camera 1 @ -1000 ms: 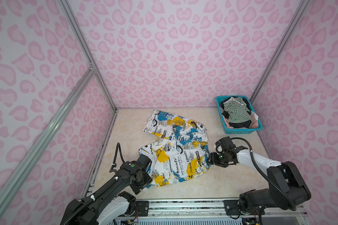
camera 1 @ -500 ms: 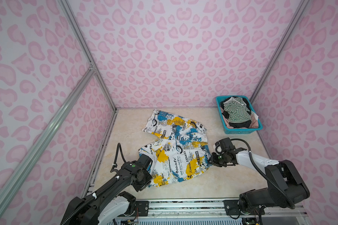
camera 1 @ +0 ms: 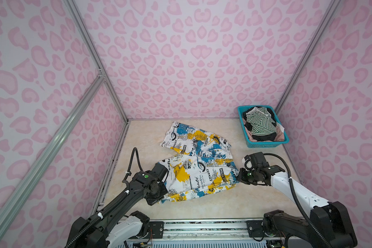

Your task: Fold and stack the mixed laundry pile

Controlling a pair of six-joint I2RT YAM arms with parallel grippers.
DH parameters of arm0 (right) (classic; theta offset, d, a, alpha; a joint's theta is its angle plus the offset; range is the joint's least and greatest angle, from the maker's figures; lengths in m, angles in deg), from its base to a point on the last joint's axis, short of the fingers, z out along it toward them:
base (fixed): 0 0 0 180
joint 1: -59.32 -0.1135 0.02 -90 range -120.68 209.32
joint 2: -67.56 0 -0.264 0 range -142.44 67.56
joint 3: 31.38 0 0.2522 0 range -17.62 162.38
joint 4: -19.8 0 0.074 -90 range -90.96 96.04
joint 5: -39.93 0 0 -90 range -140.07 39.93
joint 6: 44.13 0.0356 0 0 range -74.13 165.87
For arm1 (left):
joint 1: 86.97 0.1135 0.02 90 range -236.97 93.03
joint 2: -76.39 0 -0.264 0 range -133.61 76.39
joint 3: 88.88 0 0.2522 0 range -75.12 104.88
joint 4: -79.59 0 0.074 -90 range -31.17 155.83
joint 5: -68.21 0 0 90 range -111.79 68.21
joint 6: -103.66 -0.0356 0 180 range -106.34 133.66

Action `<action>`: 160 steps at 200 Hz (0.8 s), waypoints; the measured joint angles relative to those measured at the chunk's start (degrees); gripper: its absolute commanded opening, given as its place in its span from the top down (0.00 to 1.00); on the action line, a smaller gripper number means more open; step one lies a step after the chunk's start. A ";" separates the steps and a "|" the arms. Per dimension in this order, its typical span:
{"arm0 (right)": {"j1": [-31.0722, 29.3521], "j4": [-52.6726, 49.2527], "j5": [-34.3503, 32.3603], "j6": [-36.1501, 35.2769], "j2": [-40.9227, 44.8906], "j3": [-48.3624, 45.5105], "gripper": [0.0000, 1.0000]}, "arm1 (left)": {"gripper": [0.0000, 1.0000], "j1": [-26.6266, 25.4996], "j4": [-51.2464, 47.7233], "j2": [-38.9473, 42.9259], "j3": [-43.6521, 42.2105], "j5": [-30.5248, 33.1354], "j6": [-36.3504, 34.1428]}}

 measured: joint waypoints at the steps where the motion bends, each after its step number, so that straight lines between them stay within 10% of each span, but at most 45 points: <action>1: 0.07 -0.20 -0.04 -0.02 0.11 0.02 1.00 | 0.98 0.00 -0.07 0.02 0.11 0.02 -0.04; 160: -1.11 -13.94 0.66 -2.49 8.13 3.98 1.00 | 0.98 -0.13 -21.24 7.93 20.48 -0.63 -8.70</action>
